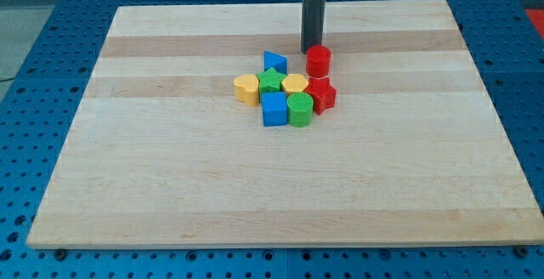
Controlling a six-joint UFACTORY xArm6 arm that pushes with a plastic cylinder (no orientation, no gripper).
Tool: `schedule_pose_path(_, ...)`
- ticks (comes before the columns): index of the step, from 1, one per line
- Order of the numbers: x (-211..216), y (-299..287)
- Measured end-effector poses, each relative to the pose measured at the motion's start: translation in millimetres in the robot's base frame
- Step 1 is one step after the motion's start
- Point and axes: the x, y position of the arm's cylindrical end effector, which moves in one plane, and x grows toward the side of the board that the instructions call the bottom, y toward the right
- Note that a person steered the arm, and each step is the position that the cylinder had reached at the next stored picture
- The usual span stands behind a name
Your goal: Drag red circle into a group of blocks
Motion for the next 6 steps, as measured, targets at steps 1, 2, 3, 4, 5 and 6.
schedule_pose_path(1, -10, 15)
schedule_pose_path(2, 10, 20)
schedule_pose_path(3, 22, 2)
schedule_pose_path(4, 31, -12)
schedule_pose_path(5, 35, -12)
schedule_pose_path(6, 25, -13)
